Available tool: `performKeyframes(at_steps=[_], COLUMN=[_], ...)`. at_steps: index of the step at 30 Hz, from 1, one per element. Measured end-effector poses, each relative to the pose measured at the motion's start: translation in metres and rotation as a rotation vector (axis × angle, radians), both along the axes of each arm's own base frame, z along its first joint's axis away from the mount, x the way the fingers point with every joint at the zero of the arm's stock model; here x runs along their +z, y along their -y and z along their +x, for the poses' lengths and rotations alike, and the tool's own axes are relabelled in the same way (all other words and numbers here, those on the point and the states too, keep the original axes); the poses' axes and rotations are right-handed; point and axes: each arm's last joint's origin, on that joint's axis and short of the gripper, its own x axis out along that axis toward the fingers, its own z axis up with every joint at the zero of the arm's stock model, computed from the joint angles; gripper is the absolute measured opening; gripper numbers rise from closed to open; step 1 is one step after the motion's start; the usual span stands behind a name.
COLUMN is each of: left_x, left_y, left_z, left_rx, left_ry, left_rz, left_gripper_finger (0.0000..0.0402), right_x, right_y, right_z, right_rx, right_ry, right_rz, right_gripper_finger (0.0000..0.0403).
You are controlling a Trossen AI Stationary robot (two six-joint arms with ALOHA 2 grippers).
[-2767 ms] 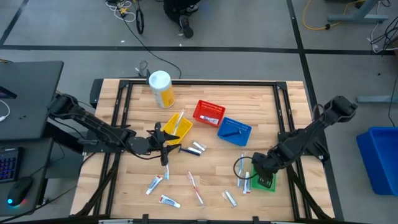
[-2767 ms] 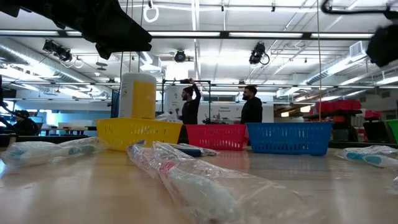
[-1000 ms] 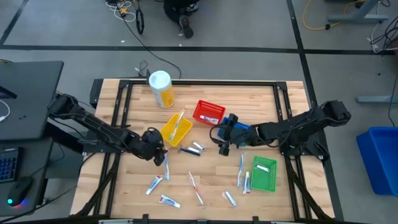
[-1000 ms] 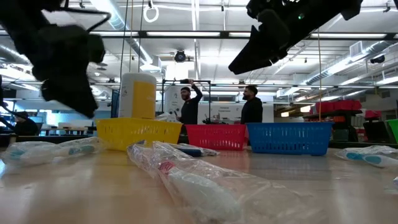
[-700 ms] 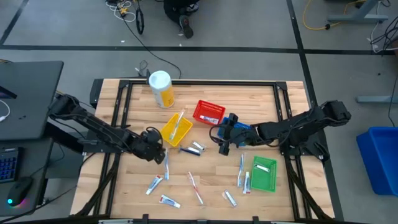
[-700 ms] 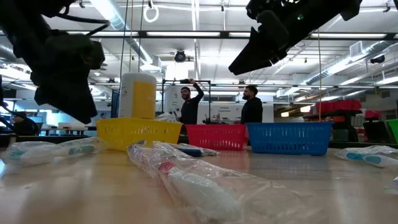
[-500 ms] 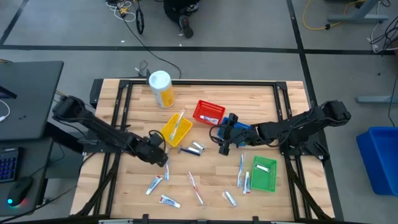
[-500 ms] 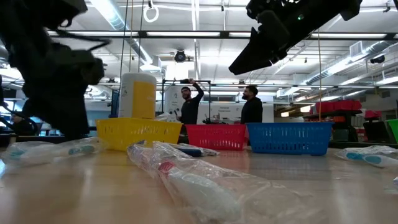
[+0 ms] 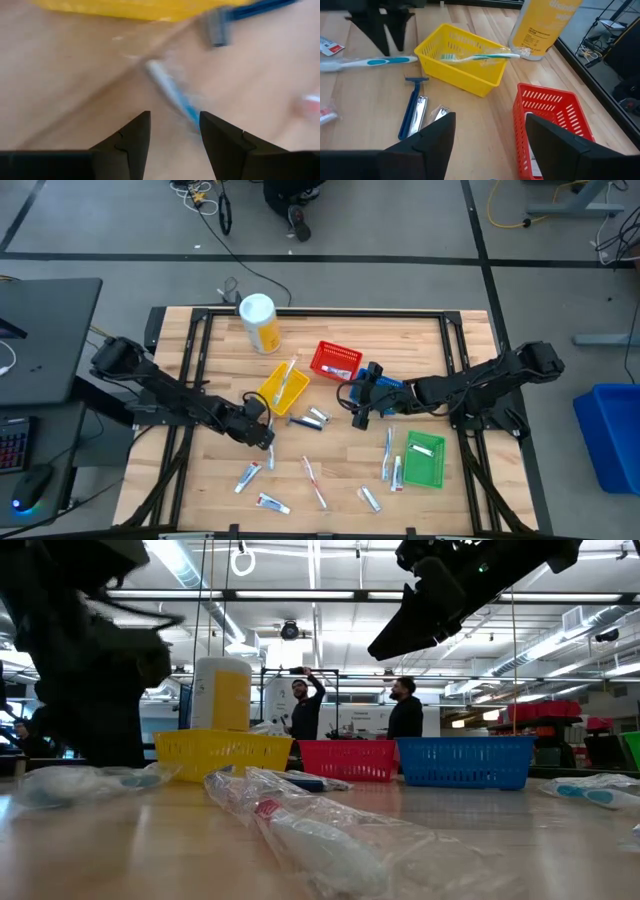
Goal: Pick & Place Travel size toiletries
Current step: Put the blue toothbrush into the yellow bin
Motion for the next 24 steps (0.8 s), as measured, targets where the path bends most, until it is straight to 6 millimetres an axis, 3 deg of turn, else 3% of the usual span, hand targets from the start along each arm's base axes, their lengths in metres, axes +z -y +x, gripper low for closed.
performKeyframes(at_steps=[8,24], left_x=[0.0056,-0.0001], left_y=[0.0013,-0.0048], left_z=[0.0031,-0.0002], left_rx=[0.125,0.171], left_ry=[0.039,0.064], left_rz=[-0.091,-0.01], left_gripper_finger=[0.0178,0.0178], right_x=[0.0002,0.0001], right_y=[0.0,-0.0001], right_z=[0.0,0.0], right_rx=[0.0,0.002], right_ry=[0.001,0.001], right_rz=[0.0,0.001], right_gripper_finger=[0.0245,0.0224])
